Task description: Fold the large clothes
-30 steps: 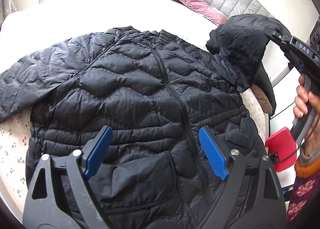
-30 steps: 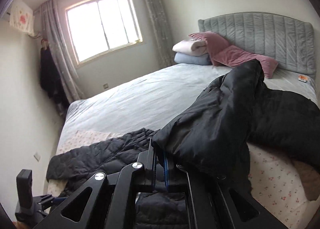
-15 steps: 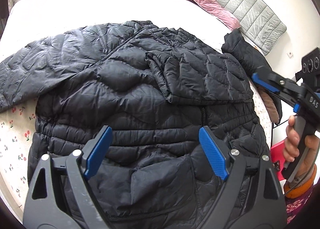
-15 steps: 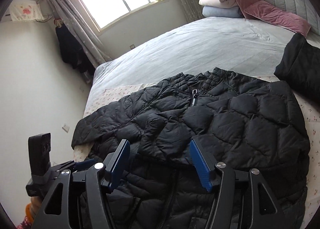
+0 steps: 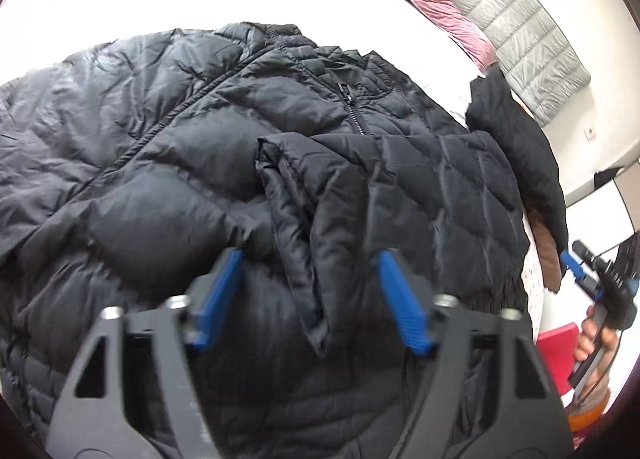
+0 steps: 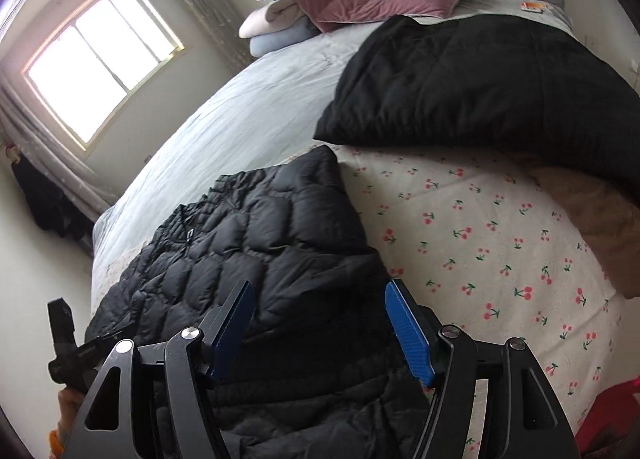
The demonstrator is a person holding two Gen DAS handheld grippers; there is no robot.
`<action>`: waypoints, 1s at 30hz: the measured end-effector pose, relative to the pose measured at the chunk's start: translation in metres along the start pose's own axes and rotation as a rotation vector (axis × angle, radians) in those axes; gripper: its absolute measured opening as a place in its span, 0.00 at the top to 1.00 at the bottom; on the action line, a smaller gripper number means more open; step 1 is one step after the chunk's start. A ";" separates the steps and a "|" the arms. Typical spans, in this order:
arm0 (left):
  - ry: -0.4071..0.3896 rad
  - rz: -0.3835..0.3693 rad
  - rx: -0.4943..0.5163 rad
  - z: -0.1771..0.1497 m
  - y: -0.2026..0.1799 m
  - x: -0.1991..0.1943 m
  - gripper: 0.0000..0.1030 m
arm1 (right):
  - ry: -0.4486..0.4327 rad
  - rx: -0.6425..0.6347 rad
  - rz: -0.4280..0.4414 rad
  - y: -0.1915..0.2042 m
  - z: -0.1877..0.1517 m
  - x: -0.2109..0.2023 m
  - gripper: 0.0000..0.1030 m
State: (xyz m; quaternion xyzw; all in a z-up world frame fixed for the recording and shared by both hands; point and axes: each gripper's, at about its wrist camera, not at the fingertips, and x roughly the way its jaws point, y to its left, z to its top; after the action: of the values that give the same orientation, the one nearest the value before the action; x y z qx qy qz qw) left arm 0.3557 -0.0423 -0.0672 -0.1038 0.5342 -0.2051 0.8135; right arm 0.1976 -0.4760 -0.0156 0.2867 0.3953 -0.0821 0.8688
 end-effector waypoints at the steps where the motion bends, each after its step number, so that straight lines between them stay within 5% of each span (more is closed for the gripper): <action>1: 0.007 -0.006 -0.004 0.003 -0.001 0.005 0.72 | 0.016 0.029 0.000 -0.012 -0.001 0.009 0.33; 2: 0.006 -0.017 -0.002 0.005 -0.003 0.009 0.82 | 0.030 0.055 0.009 -0.019 -0.003 0.015 0.33; 4: -0.039 0.012 0.030 0.010 -0.014 0.009 0.88 | 0.063 0.115 0.050 -0.028 -0.007 0.036 0.34; 8: -0.144 0.089 0.122 0.022 -0.035 0.003 0.90 | 0.072 0.210 0.137 -0.029 -0.010 0.071 0.36; 9: -0.172 0.105 0.134 0.027 -0.037 0.001 0.90 | 0.060 0.217 0.136 -0.027 -0.009 0.075 0.46; 10: -0.196 0.128 0.139 0.031 -0.038 0.000 0.90 | 0.044 0.208 0.109 -0.024 -0.007 0.079 0.67; 11: -0.213 0.163 0.138 0.035 -0.038 0.001 0.87 | 0.033 0.179 0.051 -0.021 -0.006 0.083 0.77; 14: -0.152 0.275 0.133 0.045 -0.030 0.016 0.79 | 0.040 0.093 -0.084 -0.012 -0.007 0.092 0.79; 16: -0.137 0.273 0.121 0.046 -0.024 0.012 0.69 | 0.038 0.083 -0.096 -0.007 -0.006 0.084 0.77; 20: -0.243 0.210 0.149 0.036 -0.027 -0.022 0.40 | 0.020 0.017 -0.128 0.014 -0.003 0.062 0.67; 23: -0.258 0.183 0.206 0.023 -0.034 -0.035 0.22 | 0.008 0.005 -0.115 0.032 -0.006 0.040 0.48; 25: -0.189 0.191 0.237 0.015 -0.037 -0.034 0.22 | 0.016 -0.008 -0.103 0.048 -0.013 0.027 0.36; 30: -0.094 0.199 0.199 -0.001 -0.021 -0.054 0.18 | 0.020 -0.098 -0.109 0.083 -0.035 0.000 0.26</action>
State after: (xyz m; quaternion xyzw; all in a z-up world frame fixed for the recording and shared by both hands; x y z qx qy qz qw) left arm 0.3312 -0.0371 -0.0155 0.0211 0.4800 -0.1703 0.8603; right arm 0.2064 -0.3879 0.0019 0.2229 0.4224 -0.1069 0.8720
